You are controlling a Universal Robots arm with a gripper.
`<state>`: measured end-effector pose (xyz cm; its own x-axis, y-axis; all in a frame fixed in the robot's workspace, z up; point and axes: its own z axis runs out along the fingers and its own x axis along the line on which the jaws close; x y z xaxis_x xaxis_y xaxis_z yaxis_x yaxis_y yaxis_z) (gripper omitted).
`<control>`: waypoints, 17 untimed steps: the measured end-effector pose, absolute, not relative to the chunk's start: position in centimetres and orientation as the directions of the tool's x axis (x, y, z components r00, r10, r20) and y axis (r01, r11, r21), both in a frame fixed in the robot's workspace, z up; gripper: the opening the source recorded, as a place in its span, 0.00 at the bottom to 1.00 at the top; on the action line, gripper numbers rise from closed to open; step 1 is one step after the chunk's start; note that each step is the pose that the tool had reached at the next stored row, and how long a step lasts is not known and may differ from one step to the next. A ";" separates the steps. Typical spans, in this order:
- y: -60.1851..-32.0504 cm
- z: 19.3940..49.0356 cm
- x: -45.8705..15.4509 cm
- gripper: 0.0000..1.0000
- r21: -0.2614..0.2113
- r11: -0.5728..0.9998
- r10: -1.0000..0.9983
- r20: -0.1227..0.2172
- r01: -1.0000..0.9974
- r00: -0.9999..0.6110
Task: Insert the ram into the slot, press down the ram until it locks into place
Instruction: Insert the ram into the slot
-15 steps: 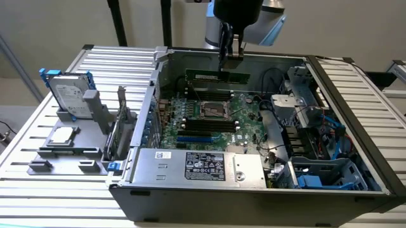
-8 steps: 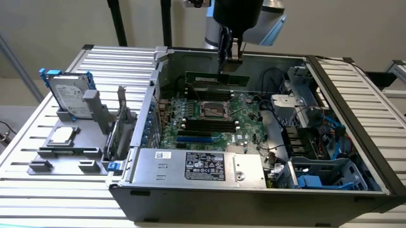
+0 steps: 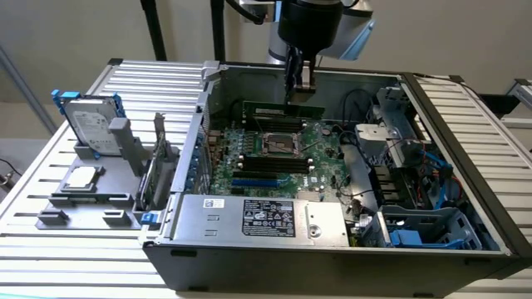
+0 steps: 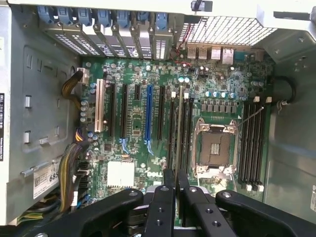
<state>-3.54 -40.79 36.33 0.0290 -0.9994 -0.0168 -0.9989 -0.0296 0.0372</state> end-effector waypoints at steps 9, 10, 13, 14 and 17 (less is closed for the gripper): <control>-40.3 34.7 -3.5 0.13 0.037 -0.031 -0.999 -0.017 -0.999 0.030; -40.2 34.5 -3.5 0.13 0.037 -0.031 -0.999 -0.017 -0.999 0.030; -40.1 33.9 -3.5 0.13 0.037 -0.032 -0.999 -0.017 -0.999 0.031; -40.1 33.8 -3.5 0.13 0.037 -0.032 -0.999 -0.017 -0.999 0.032; -40.0 33.2 -3.5 0.13 0.037 -0.034 -0.999 -0.017 -0.999 0.034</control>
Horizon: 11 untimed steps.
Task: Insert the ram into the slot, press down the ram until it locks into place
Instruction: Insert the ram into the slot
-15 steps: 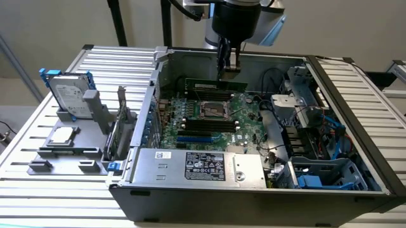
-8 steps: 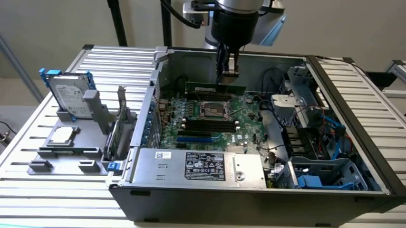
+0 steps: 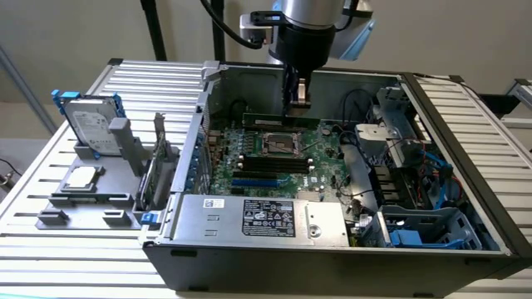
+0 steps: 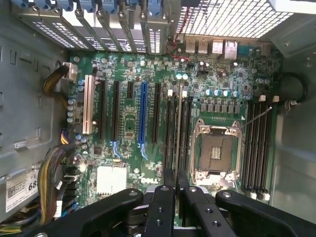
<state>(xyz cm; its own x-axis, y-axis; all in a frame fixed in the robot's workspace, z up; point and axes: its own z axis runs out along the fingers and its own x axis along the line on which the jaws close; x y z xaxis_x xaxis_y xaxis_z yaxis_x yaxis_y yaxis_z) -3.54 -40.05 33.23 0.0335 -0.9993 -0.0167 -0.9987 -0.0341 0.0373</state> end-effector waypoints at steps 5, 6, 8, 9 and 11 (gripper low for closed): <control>-40.0 32.3 -3.5 0.13 0.037 -0.039 -0.999 -0.017 -0.999 0.038; -40.0 32.1 -3.5 0.13 0.037 -0.040 -0.999 -0.017 -0.998 0.039; -40.0 31.8 -3.5 0.13 0.037 -0.043 -0.999 -0.017 -0.998 0.042; -40.0 31.6 -3.5 0.13 0.037 -0.044 -0.999 -0.017 -0.998 0.043; -39.9 31.2 -3.5 0.13 0.037 -0.046 -0.999 -0.017 -0.998 0.046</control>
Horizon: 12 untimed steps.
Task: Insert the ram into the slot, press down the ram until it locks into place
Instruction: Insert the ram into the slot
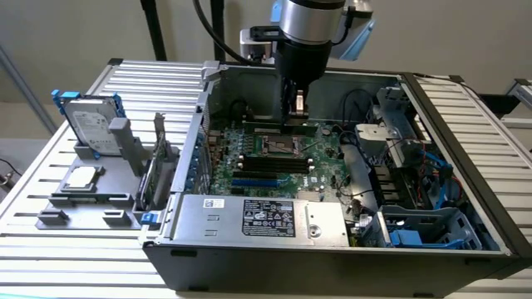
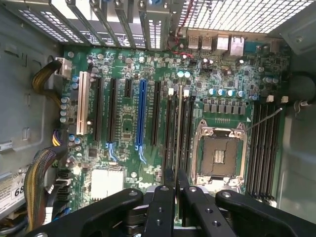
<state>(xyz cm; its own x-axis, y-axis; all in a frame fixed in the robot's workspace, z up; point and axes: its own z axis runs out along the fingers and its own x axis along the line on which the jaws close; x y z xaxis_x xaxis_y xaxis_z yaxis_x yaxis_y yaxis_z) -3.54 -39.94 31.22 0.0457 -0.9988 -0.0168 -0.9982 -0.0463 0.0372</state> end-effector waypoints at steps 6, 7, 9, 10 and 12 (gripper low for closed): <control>-39.9 30.1 -3.5 0.13 0.037 -0.053 -0.998 -0.017 -0.998 0.053; -39.9 30.0 -3.5 0.13 0.037 -0.054 -0.998 -0.017 -0.998 0.054; -39.9 29.6 -3.5 0.13 0.037 -0.056 -0.998 -0.017 -0.998 0.056; -39.9 29.4 -3.5 0.13 0.037 -0.057 -0.998 -0.017 -0.998 0.057; -39.9 29.0 -3.6 0.13 0.037 -0.058 -0.998 -0.017 -0.998 0.058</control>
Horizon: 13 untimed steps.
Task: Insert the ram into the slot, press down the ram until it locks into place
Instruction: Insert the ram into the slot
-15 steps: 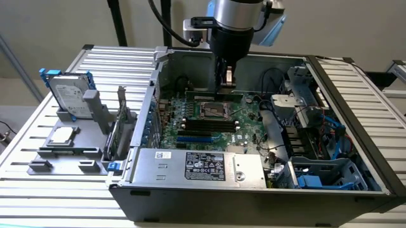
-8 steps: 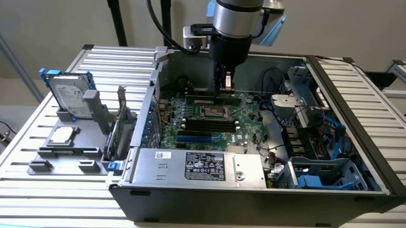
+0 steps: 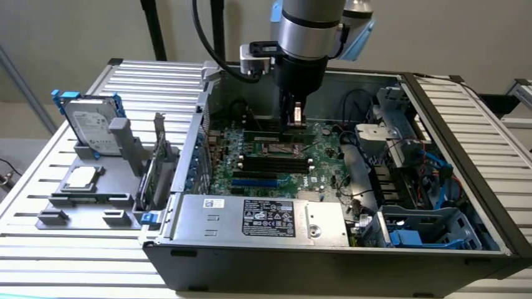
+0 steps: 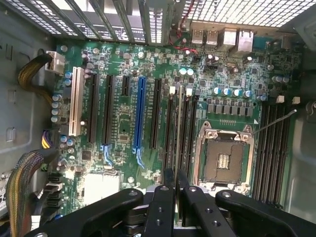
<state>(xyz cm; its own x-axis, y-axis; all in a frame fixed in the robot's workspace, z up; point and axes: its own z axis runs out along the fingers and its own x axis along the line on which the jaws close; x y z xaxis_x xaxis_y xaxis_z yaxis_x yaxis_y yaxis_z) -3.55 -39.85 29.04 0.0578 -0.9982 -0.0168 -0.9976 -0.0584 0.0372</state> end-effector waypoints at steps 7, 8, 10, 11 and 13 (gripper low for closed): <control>-39.8 27.8 -3.6 0.13 0.037 -0.059 -0.998 -0.017 -0.998 0.059; -39.8 27.6 -3.6 0.13 0.037 -0.059 -0.998 -0.017 -0.998 0.059; -39.8 27.2 -3.6 0.13 0.037 -0.059 -0.998 -0.017 -0.998 0.059; -39.8 27.0 -3.6 0.13 0.037 -0.059 -0.998 -0.017 -0.998 0.059; -39.8 26.7 -3.6 0.13 0.037 -0.059 -0.998 -0.017 -0.998 0.059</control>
<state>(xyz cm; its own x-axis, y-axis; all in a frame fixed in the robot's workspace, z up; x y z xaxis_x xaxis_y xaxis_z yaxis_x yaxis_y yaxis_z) -3.56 -39.82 26.67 0.0585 -0.9981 -0.0169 -0.9976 -0.0591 0.0372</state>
